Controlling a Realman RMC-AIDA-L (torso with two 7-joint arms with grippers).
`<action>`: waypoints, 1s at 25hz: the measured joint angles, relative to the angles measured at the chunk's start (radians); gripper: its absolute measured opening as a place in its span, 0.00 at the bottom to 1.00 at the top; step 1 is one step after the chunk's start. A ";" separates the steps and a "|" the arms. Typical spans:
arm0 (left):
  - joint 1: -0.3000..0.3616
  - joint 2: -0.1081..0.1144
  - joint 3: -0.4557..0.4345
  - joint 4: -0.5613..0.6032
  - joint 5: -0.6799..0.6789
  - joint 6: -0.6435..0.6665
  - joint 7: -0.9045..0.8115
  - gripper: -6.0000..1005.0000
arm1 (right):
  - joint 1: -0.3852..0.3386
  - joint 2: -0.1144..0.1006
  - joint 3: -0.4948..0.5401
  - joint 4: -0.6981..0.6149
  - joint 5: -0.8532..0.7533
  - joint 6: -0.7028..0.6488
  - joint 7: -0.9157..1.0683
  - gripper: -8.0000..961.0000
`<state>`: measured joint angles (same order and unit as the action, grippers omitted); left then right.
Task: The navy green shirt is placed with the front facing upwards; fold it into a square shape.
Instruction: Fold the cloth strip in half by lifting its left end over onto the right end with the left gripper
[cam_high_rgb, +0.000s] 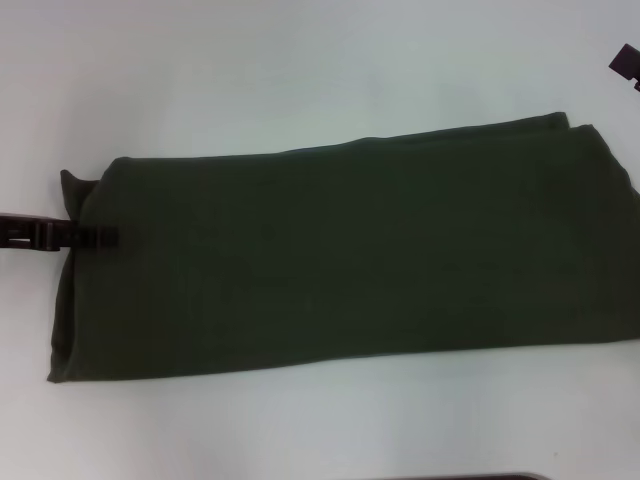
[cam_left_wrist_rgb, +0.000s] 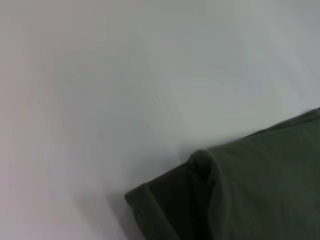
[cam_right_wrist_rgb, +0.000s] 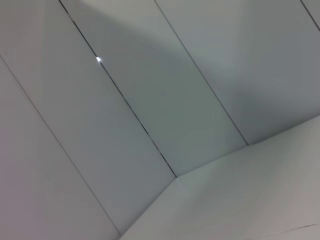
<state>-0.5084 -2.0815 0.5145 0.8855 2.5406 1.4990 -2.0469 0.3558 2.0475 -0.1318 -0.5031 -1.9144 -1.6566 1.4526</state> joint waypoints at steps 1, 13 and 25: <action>-0.001 0.000 0.000 0.000 0.000 0.001 -0.001 0.71 | 0.000 0.000 0.000 0.000 0.000 0.000 0.000 0.94; -0.003 -0.002 -0.001 0.000 -0.001 -0.004 -0.010 0.71 | 0.002 0.000 0.000 0.000 0.000 0.002 0.000 0.94; -0.002 -0.002 -0.001 -0.005 0.002 -0.020 -0.014 0.62 | 0.000 0.000 0.000 0.000 0.000 0.002 0.000 0.94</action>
<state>-0.5107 -2.0831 0.5139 0.8804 2.5422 1.4789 -2.0614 0.3562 2.0475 -0.1318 -0.5031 -1.9144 -1.6550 1.4525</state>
